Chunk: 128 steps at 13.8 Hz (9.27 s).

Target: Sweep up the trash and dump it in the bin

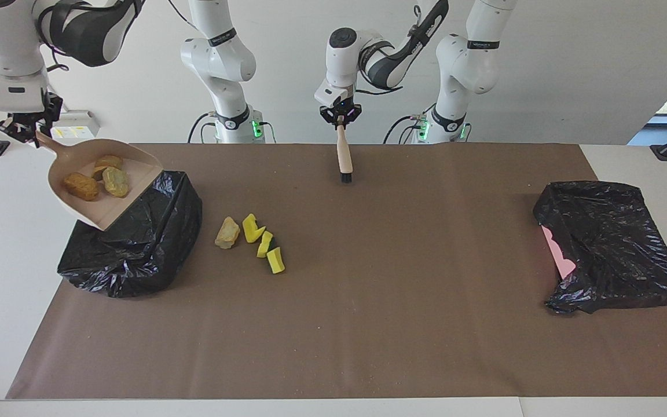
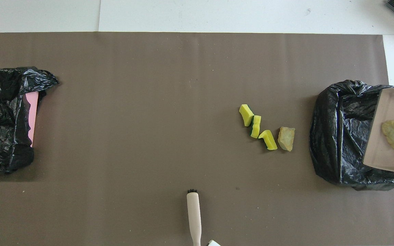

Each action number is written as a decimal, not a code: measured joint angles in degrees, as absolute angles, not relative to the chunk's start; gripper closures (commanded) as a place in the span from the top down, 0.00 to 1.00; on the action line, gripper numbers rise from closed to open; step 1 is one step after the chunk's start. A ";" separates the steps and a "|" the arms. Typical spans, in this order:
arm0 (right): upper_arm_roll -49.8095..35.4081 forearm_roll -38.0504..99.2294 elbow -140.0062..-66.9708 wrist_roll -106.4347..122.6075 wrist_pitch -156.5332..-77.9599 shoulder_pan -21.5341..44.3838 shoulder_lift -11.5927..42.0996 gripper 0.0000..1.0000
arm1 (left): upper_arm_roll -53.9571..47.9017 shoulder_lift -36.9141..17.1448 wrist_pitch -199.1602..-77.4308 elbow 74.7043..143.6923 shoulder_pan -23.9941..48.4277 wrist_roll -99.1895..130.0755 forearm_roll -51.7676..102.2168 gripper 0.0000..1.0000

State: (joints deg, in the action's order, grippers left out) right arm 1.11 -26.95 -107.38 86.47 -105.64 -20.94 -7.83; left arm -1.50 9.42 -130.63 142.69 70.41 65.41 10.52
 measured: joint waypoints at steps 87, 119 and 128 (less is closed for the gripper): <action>-23.92 21.45 -142.63 -39.67 -124.70 36.57 -13.14 1.00 | 0.20 -9.81 -115.17 97.22 23.98 6.33 1.49 1.00; -22.24 -1.74 -140.85 -15.29 -108.99 0.20 -22.02 0.00 | 2.05 -15.04 -113.97 103.26 33.54 -2.49 1.09 0.00; -22.29 -23.03 -134.71 -5.97 -111.37 -10.10 -5.51 0.00 | 2.06 -14.26 -113.61 106.11 32.08 -32.39 -5.32 0.00</action>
State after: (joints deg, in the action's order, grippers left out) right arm -22.29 -23.03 -134.71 -5.97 -111.37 -10.10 -5.51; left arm 2.06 -14.26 -113.61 106.11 32.08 -32.39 -5.32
